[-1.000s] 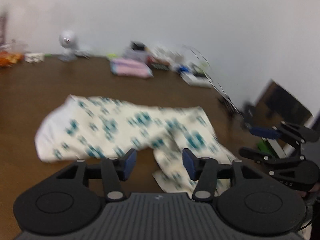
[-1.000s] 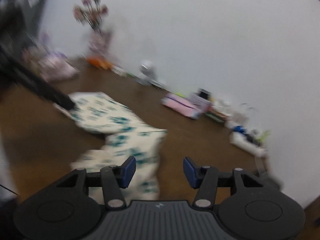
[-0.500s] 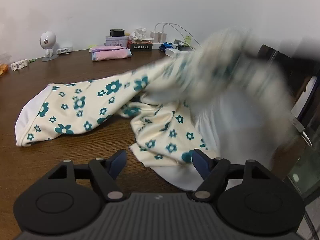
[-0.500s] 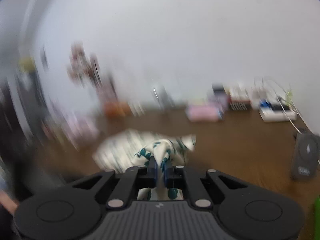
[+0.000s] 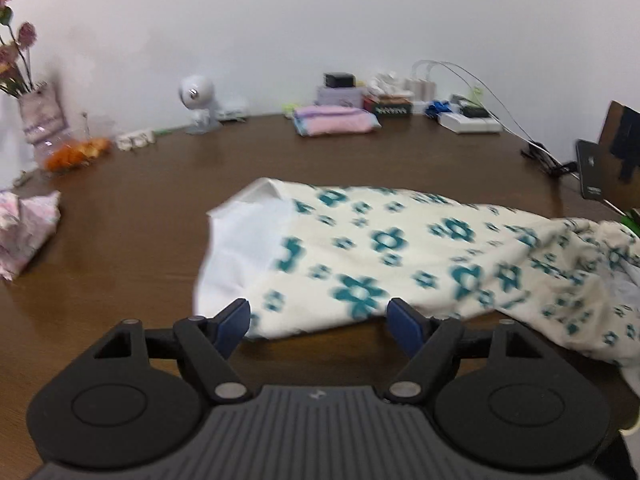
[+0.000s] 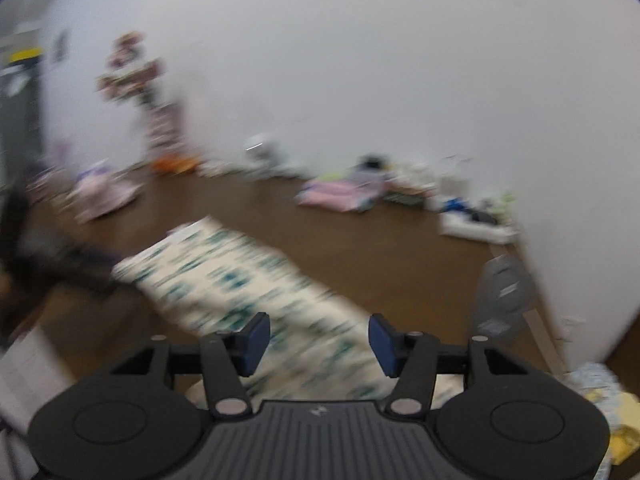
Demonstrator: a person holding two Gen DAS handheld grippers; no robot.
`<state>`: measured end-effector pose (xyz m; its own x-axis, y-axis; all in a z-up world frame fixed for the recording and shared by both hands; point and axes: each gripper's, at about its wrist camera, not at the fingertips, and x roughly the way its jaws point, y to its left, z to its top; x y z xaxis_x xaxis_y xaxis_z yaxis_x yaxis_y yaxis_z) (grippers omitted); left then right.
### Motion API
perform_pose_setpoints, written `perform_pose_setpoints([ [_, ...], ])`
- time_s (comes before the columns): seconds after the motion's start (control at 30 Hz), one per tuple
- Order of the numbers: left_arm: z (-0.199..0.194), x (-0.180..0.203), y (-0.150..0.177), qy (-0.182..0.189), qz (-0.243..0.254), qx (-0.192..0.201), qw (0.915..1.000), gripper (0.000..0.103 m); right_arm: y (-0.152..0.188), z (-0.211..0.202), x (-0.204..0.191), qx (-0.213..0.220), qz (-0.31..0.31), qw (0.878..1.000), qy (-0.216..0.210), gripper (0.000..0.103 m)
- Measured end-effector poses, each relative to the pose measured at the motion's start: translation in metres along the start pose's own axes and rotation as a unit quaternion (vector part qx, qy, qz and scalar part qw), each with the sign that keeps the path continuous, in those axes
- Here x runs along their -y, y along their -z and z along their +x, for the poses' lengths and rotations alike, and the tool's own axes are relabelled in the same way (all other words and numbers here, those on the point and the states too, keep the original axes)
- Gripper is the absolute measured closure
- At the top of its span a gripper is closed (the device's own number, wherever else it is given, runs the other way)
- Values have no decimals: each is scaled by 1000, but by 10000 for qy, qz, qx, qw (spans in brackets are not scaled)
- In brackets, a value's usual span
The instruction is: Fold clothes
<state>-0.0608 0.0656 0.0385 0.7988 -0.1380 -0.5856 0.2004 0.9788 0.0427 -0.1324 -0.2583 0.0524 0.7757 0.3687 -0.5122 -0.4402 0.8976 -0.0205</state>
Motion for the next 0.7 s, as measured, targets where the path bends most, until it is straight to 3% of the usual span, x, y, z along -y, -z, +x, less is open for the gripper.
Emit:
perform_pose_setpoints([
  [0.07,5,-5,-2,241,179,120,9995,26,19,11,-16,-359,-87,9986,-367,49],
  [0.17,24,-8,-3,550,313,-37,9980,30,41,23,-34,-784,-282,9960,-314,50],
  [0.2,30,-10,-3,611,298,-117,9976,42,45,29,-37,-870,-245,9958,-164,51],
  [0.23,35,-11,-4,666,301,-197,9971,66,47,33,-37,-893,-137,9959,-39,51],
  [0.27,40,-13,-5,698,318,-281,9967,79,49,37,-36,-875,-17,9962,10,58],
  [0.3,45,-15,-6,697,306,-375,9964,102,51,41,-36,-881,82,9961,23,71],
  [0.4,45,-31,-18,606,-62,-380,9974,103,53,44,-38,-809,44,9965,204,93],
  [0.57,-16,-67,-63,601,-526,426,9959,103,16,25,-21,-198,-254,9947,978,96],
  [0.7,-48,-62,-86,303,-154,802,9962,103,-16,-5,-6,196,-795,9888,1249,96],
])
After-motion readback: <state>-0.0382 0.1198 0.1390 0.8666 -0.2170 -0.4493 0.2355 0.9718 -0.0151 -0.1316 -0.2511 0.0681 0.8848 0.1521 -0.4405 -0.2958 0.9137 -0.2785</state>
